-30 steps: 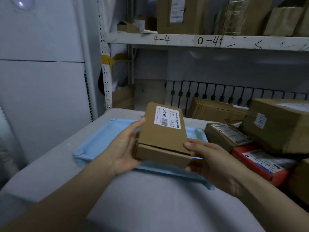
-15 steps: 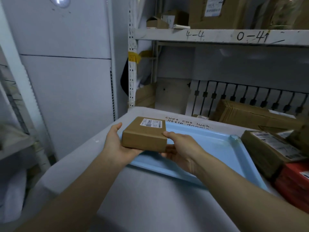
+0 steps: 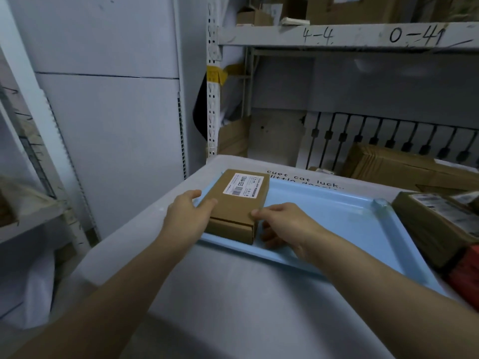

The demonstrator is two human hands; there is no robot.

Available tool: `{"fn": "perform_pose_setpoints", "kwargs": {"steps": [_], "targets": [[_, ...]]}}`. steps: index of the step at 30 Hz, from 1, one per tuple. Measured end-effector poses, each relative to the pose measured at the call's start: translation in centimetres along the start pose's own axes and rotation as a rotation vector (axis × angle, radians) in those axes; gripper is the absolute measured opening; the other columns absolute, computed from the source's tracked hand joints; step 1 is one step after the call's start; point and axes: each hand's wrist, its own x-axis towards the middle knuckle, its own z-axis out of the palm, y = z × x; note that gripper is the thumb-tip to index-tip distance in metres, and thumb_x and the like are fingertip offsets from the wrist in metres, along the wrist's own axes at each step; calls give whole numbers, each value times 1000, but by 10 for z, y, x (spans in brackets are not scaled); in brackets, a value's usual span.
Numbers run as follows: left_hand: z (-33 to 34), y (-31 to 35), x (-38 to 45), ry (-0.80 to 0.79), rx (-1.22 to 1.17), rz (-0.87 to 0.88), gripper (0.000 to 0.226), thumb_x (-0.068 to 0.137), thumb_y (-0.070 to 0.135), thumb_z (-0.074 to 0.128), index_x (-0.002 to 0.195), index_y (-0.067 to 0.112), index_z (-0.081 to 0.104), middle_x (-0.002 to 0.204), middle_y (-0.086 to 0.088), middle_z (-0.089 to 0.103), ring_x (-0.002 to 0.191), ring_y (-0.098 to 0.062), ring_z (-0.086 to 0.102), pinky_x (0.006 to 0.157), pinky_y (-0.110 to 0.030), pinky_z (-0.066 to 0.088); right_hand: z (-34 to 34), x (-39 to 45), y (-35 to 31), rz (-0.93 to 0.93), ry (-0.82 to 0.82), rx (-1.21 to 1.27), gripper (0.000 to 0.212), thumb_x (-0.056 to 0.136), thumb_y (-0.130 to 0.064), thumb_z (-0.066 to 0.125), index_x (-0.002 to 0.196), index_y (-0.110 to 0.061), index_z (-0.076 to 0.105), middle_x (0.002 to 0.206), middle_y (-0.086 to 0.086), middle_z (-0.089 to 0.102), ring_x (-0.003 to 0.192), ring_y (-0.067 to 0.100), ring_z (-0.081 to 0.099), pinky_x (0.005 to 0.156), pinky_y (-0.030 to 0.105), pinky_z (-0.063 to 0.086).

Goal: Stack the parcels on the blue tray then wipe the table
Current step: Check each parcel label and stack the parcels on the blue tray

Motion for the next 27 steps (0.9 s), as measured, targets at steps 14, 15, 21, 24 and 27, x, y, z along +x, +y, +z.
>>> {"fn": "perform_pose_setpoints", "kwargs": {"steps": [14, 15, 21, 24, 27], "targets": [[21, -22, -6, 120, 70, -14, 50, 89, 42, 64, 132, 19, 54, 138, -13, 51, 128, -35, 44, 108, -51, 39, -87, -90, 78, -613, 291, -1227, 41, 93, -50, 56, 89, -11, 68, 90, 9, 65, 88, 32, 63, 65, 33, 34], [21, -23, -8, 142, 84, -16, 48, 88, 42, 63, 130, 19, 56, 136, -14, 51, 128, -36, 43, 107, -52, 39, -88, -90, 79, -641, 300, -1210, 38, 92, -45, 59, 87, -9, 68, 87, 10, 65, 85, 33, 63, 64, 33, 33], [17, -25, -14, 172, 128, -18, 48, 85, 47, 62, 124, 19, 58, 131, -15, 55, 123, -38, 46, 105, -55, 41, -86, -95, 83, -612, 291, -1194, 38, 98, -42, 49, 97, -8, 66, 98, 9, 61, 97, 30, 57, 71, 33, 31], [21, -16, -19, 179, 275, -43, 58, 87, 49, 62, 133, 15, 55, 136, -20, 53, 128, -42, 39, 110, -55, 33, -92, -100, 81, -546, 239, -1170, 41, 99, -47, 46, 110, -11, 65, 108, 7, 60, 106, 27, 54, 75, 32, 31], [34, 9, -34, 288, 445, 87, 62, 89, 45, 62, 140, 12, 48, 147, -23, 40, 138, -43, 26, 116, -55, 17, -108, -112, 80, -534, 258, -1002, 47, 98, -52, 49, 132, -21, 60, 120, 1, 62, 114, 21, 55, 89, 31, 39]]}}
